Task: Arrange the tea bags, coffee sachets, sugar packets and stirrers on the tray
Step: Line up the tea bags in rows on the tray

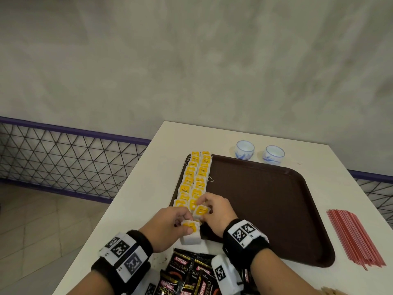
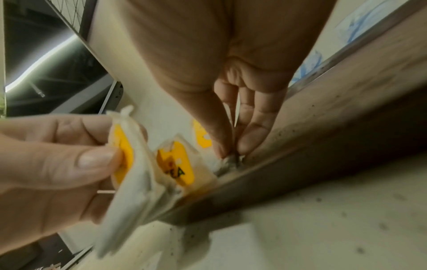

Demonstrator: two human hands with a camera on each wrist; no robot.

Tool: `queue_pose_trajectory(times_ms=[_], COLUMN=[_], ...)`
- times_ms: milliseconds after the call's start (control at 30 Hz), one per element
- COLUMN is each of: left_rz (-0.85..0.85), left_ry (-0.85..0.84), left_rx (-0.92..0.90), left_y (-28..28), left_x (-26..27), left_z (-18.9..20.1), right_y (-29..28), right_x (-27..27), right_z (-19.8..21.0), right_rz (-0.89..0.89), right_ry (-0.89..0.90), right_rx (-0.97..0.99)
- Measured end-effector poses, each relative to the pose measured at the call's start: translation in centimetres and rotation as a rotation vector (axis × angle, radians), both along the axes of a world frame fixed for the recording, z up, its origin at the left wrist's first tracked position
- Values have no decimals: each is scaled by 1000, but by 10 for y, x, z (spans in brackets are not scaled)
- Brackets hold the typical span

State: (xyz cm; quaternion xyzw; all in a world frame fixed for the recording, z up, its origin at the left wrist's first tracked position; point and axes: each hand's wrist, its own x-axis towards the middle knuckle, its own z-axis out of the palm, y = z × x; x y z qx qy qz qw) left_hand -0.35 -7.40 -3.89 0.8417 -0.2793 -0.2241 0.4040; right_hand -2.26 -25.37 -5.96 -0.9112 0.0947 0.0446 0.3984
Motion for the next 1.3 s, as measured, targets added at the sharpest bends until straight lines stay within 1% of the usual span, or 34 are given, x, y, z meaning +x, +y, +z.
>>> queue_pose_trajectory(times_ms=[167, 267, 333, 433, 533, 667, 800, 933, 1000, 1100, 1200, 1300], left_rz=[67, 139, 180, 204, 199, 178, 175, 198, 211, 165, 101, 132], left_ry=[-43, -60, -85, -79, -49, -102, -94, -57, -55, -95, -85, -30], left_rx=[-6, -42, -25, 0, 47, 128, 125, 61, 13, -8, -39, -106], left_y=[-5, -11, -14, -16, -22, -27, -24, -19, -15, -10, -4, 2], left_x=[1, 0, 1, 5, 8, 10, 11, 8, 6, 2, -2, -3], left_z=[0, 1, 0, -3, -5, -8, -9, -8, -7, -5, -3, -3], right_y=[-1, -1, -3, -11, -16, -14, -2, 3, 4, 4, 3, 4], right_x=[4, 1, -3, -11, -21, -25, -20, -16, -14, -14, -15, -13], right_z=[4, 5, 5, 5, 7, 7, 4, 1, 1, 0, 1, 1], right_rz=[60, 47, 13, 6, 32, 41, 69, 74, 69, 44, 50, 59], right_ry=[29, 22, 30, 21, 7, 1, 2, 0, -1, -19, -25, -19], right_rx=[-9, 80, 163, 253, 289, 201, 118, 75, 85, 111, 100, 51])
